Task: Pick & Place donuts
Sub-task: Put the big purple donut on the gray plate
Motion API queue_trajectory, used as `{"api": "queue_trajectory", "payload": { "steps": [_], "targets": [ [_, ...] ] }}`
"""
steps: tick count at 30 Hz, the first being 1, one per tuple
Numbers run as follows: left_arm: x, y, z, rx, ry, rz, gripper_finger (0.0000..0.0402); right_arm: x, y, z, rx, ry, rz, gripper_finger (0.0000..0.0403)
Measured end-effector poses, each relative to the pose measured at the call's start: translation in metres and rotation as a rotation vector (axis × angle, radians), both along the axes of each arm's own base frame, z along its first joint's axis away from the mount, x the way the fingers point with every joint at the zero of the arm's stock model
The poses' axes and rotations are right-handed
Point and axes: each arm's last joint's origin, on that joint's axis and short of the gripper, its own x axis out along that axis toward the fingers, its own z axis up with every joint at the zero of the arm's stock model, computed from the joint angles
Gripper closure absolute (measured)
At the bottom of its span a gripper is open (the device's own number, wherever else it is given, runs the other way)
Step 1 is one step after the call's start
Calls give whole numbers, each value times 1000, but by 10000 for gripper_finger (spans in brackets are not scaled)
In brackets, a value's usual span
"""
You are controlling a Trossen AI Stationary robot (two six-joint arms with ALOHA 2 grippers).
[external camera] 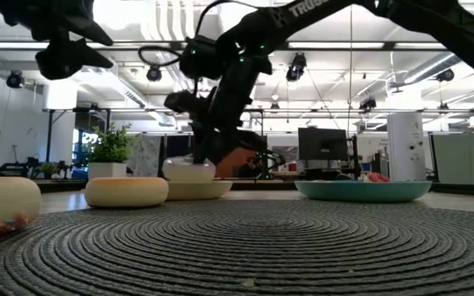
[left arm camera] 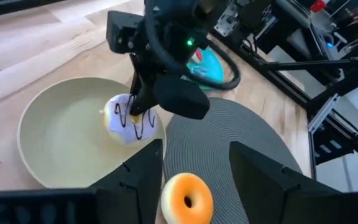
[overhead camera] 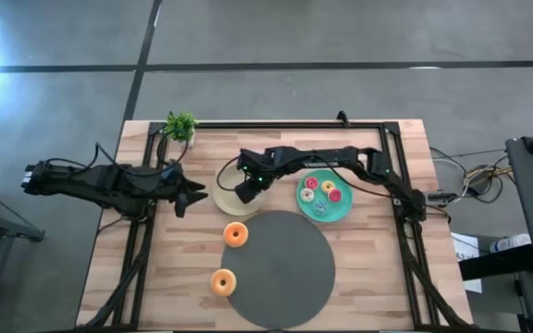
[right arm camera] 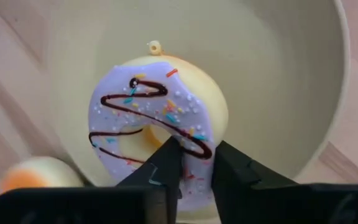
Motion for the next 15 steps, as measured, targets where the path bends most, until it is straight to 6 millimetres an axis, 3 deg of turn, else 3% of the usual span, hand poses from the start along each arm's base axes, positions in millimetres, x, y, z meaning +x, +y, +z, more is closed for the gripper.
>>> {"api": "queue_trajectory", "payload": {
  "steps": [7,15],
  "targets": [
    [0,0,-3,4,30,0,242,-3,5,14,-104,115,95,263],
    [0,0,-3,11,29,14,242,-3,9,10,-158,122,119,206]
  ]
}}
